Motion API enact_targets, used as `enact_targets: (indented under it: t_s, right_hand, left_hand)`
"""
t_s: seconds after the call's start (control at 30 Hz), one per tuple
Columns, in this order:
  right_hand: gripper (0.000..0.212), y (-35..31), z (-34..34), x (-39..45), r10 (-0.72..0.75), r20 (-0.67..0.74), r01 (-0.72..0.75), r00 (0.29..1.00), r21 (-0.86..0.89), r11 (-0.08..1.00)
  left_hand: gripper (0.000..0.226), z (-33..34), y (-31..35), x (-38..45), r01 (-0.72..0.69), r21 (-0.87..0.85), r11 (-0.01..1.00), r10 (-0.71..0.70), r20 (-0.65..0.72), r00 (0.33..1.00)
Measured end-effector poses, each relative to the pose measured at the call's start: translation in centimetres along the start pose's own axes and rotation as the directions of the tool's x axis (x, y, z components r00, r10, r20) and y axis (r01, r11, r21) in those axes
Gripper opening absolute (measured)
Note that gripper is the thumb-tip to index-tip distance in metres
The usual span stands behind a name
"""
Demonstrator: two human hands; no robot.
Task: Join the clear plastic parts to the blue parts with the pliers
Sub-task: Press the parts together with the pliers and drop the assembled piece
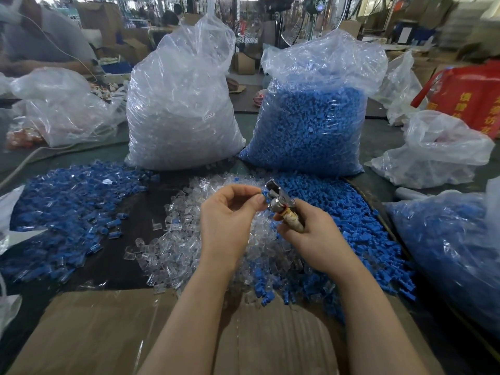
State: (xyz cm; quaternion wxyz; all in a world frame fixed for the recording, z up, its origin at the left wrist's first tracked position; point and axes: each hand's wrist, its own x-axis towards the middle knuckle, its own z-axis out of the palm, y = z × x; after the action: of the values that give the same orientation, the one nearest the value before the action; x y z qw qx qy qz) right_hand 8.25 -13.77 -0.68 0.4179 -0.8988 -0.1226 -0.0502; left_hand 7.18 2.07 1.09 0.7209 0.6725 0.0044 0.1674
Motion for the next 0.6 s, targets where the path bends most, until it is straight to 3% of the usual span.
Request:
enact_targets:
  t_s: [0.6]
  right_hand:
    - [0.013,-0.75,0.37,-0.12,-0.034,-0.043,0.028,0.999,-0.135,0.990]
  left_hand:
    - [0.020,-0.23,-0.04,0.18,-0.031,0.006,1.000,0.031,-0.003,1.000]
